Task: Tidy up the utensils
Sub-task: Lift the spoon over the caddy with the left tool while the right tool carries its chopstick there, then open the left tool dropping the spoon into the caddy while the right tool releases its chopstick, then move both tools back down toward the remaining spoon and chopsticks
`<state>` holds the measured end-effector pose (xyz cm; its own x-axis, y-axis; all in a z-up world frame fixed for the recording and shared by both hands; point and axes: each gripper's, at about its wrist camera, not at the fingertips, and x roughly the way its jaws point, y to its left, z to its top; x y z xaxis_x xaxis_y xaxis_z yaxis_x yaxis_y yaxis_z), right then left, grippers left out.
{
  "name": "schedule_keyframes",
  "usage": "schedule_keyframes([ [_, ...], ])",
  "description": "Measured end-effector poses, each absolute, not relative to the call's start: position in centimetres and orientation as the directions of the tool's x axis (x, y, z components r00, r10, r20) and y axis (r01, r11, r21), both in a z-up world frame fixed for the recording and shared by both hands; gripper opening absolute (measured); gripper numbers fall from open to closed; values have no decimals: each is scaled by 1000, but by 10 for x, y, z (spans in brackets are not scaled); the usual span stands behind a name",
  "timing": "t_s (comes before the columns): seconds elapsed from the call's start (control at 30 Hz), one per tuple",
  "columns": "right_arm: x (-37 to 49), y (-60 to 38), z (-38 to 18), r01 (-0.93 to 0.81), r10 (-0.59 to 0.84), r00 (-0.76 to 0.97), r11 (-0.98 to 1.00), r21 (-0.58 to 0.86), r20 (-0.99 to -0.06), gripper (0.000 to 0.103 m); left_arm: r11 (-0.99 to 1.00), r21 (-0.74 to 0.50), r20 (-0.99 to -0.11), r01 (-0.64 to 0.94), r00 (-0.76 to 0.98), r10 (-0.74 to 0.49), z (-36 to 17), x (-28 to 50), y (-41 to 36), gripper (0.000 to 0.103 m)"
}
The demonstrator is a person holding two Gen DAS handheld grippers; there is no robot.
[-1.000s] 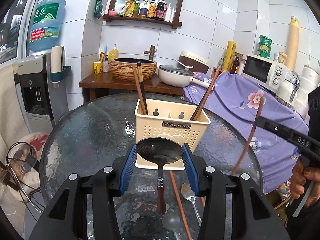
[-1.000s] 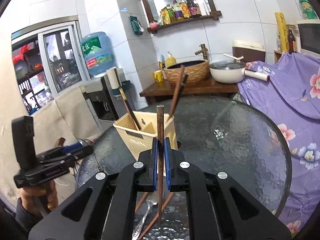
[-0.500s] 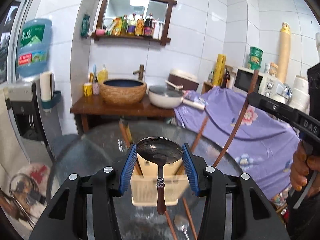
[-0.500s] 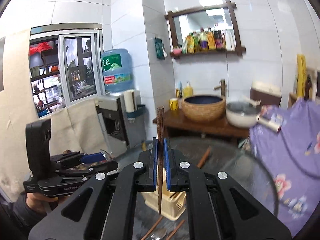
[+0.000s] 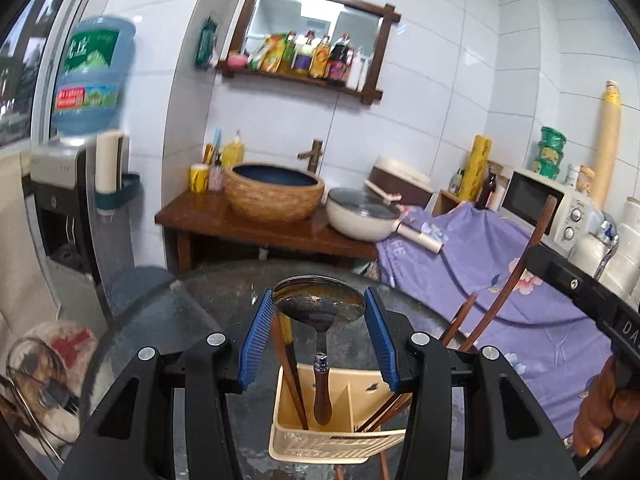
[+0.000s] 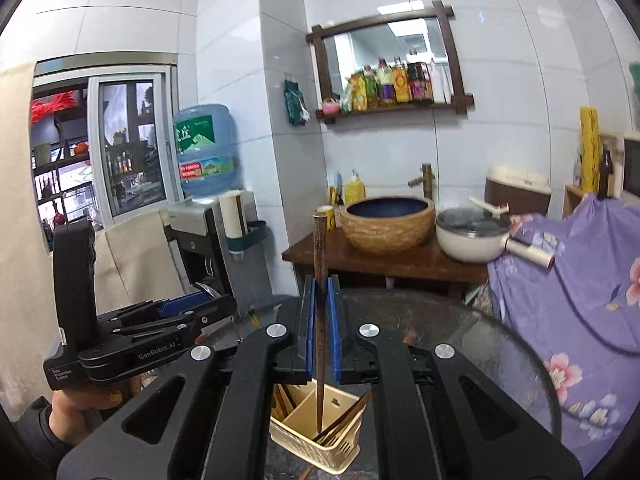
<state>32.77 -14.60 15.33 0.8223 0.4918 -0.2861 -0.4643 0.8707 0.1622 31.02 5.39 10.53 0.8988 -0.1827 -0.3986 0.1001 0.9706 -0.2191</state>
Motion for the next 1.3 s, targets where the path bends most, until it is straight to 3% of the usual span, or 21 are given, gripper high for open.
schedule_keyframes([
  [0.33,350,-145,80,-403,466,798,884,236,-382,7,974,-211,-433,84,885,-170,51,308,49,45],
  [0.77,355,-155,67,-343,402,830,914,215,-386,7,979,-185,-465,85,870,-163,27,311,44,46],
  [0.9,353,-160,63,-330,384,840,922,201,-384,9,974,-209,-431,85,887,-169,34,302,45,58],
  [1.0,347,-159,63,-322,359,856,933,159,-372,9,974,-202,-404,99,898,-175,39,292,41,78],
  [1.07,342,-159,61,-328,361,856,933,151,-370,15,972,-206,-381,111,906,-184,42,280,40,88],
  [1.13,334,-159,58,-329,360,855,933,146,-372,54,969,-216,-374,118,907,-194,41,271,39,93],
  [1.3,305,-158,46,-311,311,882,949,57,-353,56,972,-202,-422,116,886,-194,26,252,40,96],
])
